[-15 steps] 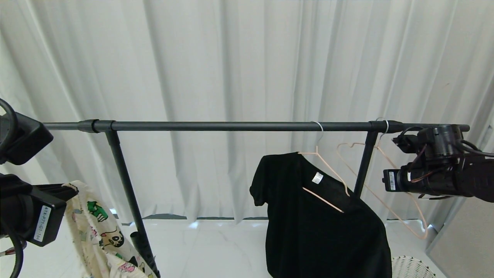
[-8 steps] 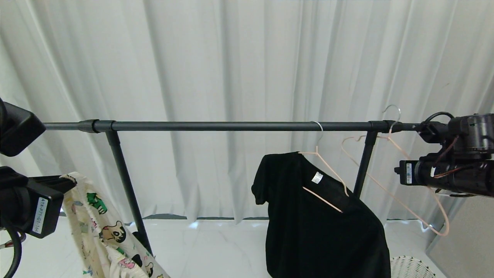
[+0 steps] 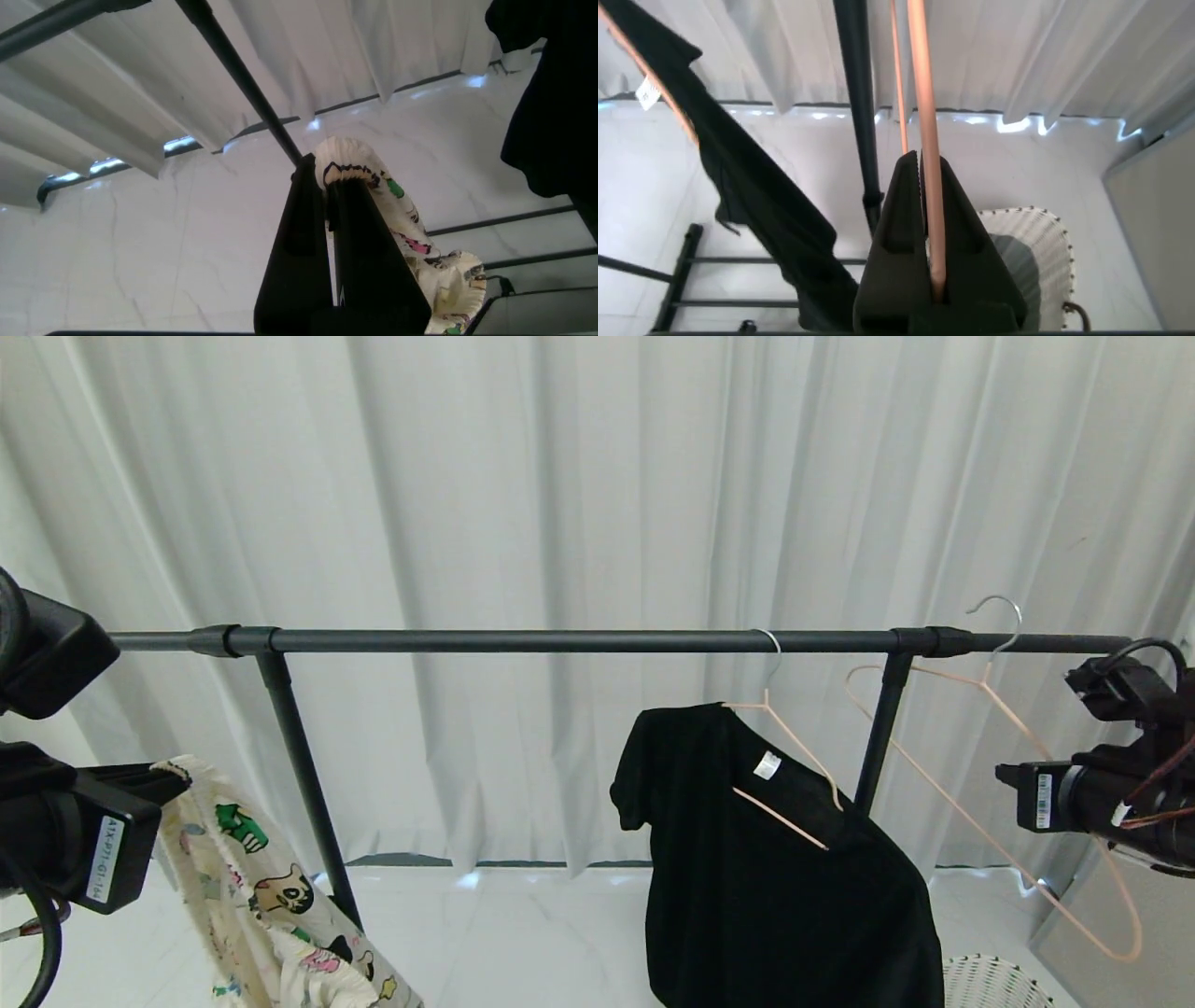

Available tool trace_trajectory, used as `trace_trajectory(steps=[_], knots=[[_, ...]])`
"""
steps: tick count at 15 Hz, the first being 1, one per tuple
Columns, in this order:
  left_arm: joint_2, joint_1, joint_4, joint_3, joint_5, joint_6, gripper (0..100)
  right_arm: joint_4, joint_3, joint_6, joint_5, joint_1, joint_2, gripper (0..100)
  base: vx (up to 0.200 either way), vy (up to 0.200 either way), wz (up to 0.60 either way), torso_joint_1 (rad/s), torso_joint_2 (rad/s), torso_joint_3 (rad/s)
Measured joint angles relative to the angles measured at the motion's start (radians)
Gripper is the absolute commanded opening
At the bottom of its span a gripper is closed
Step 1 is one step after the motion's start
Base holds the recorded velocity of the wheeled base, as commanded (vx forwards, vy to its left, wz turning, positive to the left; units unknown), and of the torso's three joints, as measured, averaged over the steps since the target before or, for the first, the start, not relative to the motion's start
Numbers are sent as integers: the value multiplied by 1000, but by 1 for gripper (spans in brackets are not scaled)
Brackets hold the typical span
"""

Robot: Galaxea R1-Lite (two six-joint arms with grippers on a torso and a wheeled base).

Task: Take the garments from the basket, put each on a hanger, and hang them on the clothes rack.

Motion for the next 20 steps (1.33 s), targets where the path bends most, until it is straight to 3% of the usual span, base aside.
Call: trace_trajectory(steps=[5, 11, 15, 20], knots=[[6, 0, -1, 5, 1, 0, 0, 8, 147, -78, 0, 1, -176, 0, -200, 0, 0, -2, 1, 5], [6, -7, 0, 29, 0, 0, 0, 35, 174, -141, 3, 31, -262, 0, -200, 0, 0, 5, 4, 5], [10, -36, 1, 41, -1, 0, 0, 35, 167, -137, 14, 133, -275, 0, -50, 0, 0, 1, 1, 2], [61, -109, 1, 11, 0, -14, 0, 29, 163, -80, 129, 325, -269, 0, 0, 0, 0, 0, 0, 0]])
